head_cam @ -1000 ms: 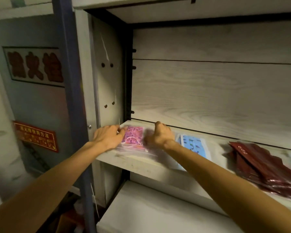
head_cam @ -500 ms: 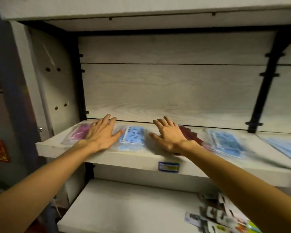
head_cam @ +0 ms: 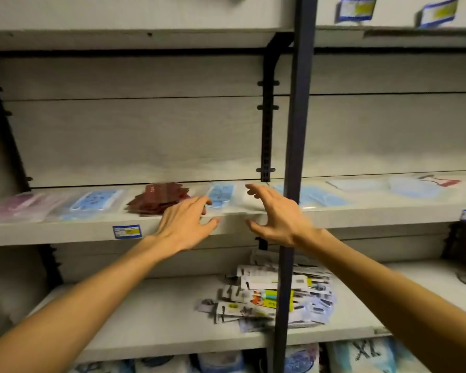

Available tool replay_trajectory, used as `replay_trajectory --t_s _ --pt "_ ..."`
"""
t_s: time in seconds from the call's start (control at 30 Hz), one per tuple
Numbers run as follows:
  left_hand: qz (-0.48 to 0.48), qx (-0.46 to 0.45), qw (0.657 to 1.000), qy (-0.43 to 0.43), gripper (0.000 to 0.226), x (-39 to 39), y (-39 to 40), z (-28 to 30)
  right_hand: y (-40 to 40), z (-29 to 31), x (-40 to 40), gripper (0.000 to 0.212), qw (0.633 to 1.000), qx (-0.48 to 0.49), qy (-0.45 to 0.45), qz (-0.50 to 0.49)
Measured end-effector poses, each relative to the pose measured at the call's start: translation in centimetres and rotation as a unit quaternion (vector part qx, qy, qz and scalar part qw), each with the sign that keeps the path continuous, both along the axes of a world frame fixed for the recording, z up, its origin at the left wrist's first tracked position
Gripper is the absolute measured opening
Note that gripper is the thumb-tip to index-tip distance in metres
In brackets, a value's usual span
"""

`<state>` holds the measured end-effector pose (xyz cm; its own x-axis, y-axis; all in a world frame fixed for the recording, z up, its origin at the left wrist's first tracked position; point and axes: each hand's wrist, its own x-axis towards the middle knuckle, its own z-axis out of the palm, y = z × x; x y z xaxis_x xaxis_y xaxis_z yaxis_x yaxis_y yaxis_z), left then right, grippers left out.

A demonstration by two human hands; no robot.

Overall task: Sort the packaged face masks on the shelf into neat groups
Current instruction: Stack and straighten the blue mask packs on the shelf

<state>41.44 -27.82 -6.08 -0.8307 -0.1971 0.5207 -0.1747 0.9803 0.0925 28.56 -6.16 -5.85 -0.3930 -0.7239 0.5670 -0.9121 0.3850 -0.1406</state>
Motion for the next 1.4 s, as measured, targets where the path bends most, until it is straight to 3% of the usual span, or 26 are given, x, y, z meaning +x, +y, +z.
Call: replay_trajectory --t_s 0.3,0.6,0.83,1.07,1.4 --pt "-0.135 -0.047 0.989 -0.037 0.029 -6.9 14.8 -0.3 17.5 -1.7 -5.2 0.054 0.988 -0.066 -0.054 -0.131" --pt "-0.216 -0.081 0.973 -0.009 0.033 -17.4 23.6 1.4 26.8 -3.3 -11.6 0.049 0.964 -0.099 -0.047 -0.244" --pt "-0.213 -0.088 0.973 -0.017 0.039 -29.3 27.0 2.0 30.2 -2.0 -20.5 0.055 0.955 -0.061 -0.039 -0.288" --pt "-0.167 -0.064 0.98 -0.086 0.047 -39.4 26.7 2.4 31.5 1.0 -30.5 0.08 0.943 0.067 -0.086 -0.315" --pt "-0.087 -0.052 0.975 -0.197 0.066 -46.6 26.3 0.8 33.4 0.9 -40.1 0.082 0.948 0.142 -0.159 -0.237"
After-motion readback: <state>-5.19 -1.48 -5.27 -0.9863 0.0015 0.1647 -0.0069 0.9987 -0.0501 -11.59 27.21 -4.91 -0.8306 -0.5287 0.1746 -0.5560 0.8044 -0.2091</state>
